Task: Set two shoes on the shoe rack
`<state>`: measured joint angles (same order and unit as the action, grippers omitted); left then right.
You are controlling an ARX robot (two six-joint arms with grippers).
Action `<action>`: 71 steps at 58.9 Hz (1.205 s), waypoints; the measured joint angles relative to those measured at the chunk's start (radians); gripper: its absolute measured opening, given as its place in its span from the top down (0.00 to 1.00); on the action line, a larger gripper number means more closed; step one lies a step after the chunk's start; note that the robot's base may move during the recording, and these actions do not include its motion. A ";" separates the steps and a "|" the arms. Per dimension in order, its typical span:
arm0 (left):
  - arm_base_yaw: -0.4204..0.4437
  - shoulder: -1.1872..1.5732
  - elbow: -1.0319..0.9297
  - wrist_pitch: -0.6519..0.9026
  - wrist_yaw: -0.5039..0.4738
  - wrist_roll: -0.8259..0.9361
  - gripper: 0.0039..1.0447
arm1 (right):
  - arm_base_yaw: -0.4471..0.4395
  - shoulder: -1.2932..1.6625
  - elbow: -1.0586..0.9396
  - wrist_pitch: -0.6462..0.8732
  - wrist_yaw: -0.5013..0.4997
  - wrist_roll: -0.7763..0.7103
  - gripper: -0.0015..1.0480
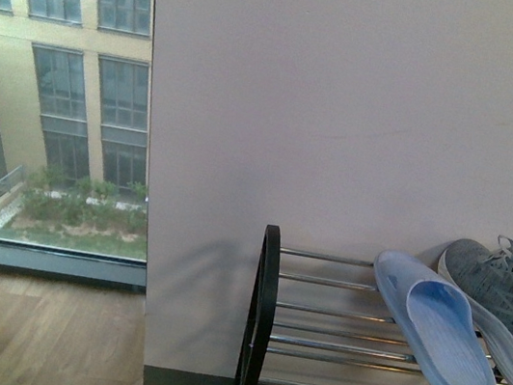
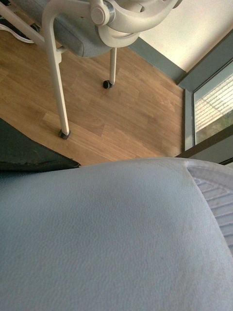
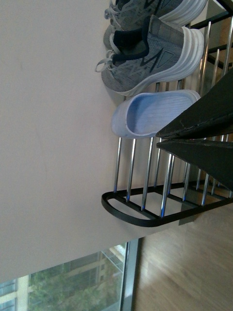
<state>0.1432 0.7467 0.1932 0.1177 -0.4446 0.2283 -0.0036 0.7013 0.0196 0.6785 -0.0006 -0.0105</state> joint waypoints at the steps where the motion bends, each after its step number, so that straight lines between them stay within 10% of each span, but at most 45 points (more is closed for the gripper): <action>1: 0.000 0.000 0.000 0.000 0.000 0.000 0.98 | 0.000 -0.018 0.000 -0.016 0.000 0.000 0.98; 71: 0.000 0.000 0.000 0.000 0.000 0.000 0.98 | 0.000 -0.506 -0.001 -0.481 0.000 0.000 0.98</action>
<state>0.1432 0.7467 0.1932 0.1177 -0.4446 0.2283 -0.0036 0.1955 0.0185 0.1974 -0.0006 -0.0105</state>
